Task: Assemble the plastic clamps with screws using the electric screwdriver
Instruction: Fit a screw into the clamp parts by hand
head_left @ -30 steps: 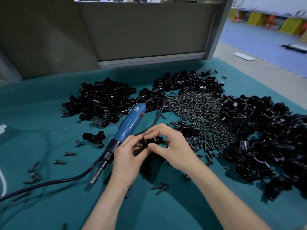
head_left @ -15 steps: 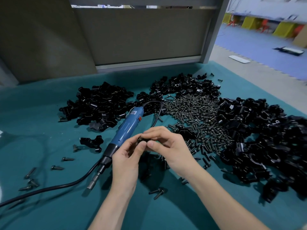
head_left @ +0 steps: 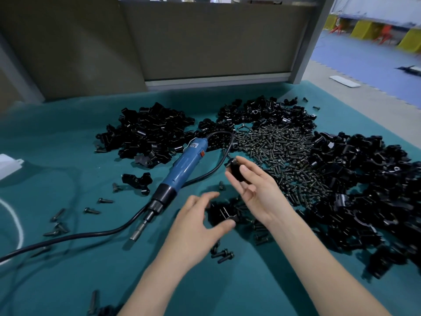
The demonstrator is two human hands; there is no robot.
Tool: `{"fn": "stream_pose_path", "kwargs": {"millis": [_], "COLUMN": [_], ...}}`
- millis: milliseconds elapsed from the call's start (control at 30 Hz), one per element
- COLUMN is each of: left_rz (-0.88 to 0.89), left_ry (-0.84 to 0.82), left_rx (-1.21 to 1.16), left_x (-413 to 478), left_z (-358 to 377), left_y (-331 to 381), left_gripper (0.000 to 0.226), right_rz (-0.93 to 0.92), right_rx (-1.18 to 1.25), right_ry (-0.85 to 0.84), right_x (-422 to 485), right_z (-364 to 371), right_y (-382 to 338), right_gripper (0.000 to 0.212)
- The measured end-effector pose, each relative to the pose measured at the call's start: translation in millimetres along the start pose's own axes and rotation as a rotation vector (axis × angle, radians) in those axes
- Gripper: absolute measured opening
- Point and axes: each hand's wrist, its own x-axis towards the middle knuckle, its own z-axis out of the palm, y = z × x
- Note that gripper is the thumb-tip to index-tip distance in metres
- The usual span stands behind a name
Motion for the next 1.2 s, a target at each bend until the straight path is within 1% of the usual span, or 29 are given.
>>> {"fn": "stream_pose_path", "kwargs": {"millis": [33, 67, 167, 233, 300, 367, 400, 467, 500, 533, 567, 633, 767, 933, 1067, 1200], "left_rz": [0.007, 0.02, 0.063, 0.087, 0.083, 0.028, -0.006, -0.06, -0.072, -0.066, -0.035, 0.037, 0.047, 0.059, 0.064, 0.057], "left_ry": [-0.026, -0.023, 0.035, 0.094, 0.18, 0.264, 0.269, 0.202, 0.166, 0.159, 0.169, 0.206, 0.248, 0.263, 0.266, 0.263], "left_rx": [0.052, 0.09, 0.122, 0.072, -0.058, -0.194, -0.283, -0.54, -0.665, -0.734, -0.749, -0.731, -0.707, -0.791, -0.804, -0.782], "left_x": [-2, -2, 1, 3, 4, 10, 14, 18, 19, 19, 18, 17, 16, 17, 17, 16], "left_z": [6, 11, 15, 13, 10, 8, 8, 7, 8, 9, 10, 12, 12, 10, 10, 10], "left_y": [1, 1, -1, -4, -4, -5, -4, 0, 1, 1, 1, 2, 2, 5, 4, 3], "left_gripper": [0.058, 0.063, 0.056, 0.055, 0.054, 0.049, 0.046, 0.046, 0.046, 0.048, 0.049, 0.044, 0.029, 0.031, 0.032, 0.036], "right_rz": [0.004, 0.01, 0.033, 0.036, 0.034, 0.034, 0.028, -0.014, -0.05, -0.094, -0.14, -0.215, -0.271, -0.308, -0.349, -0.409], "right_rx": [0.022, 0.039, 0.081, 0.087, 0.092, 0.089, 0.075, 0.018, -0.031, -0.085, -0.14, -0.252, -0.49, -0.609, -0.628, -0.673], "right_ry": [0.015, 0.026, 0.024, 0.011, -0.004, -0.028, -0.042, -0.073, -0.085, -0.095, -0.106, -0.126, -0.152, -0.156, -0.131, -0.122], "right_x": [0, 0, 0, 0, 0, -3, -4, -7, -8, -9, -11, -12, -15, -15, -14, -15], "right_z": [0, 0, 0, 0, 1, 3, 3, 5, 6, 7, 7, 8, 7, 6, 4, 4], "right_y": [-1, -2, -5, -7, -7, -6, -4, -1, 1, 3, 5, 10, 14, 17, 17, 15], "right_gripper": [0.018, 0.018, 0.02, 0.02, 0.021, 0.021, 0.021, 0.021, 0.021, 0.02, 0.02, 0.019, 0.022, 0.021, 0.021, 0.031]}}
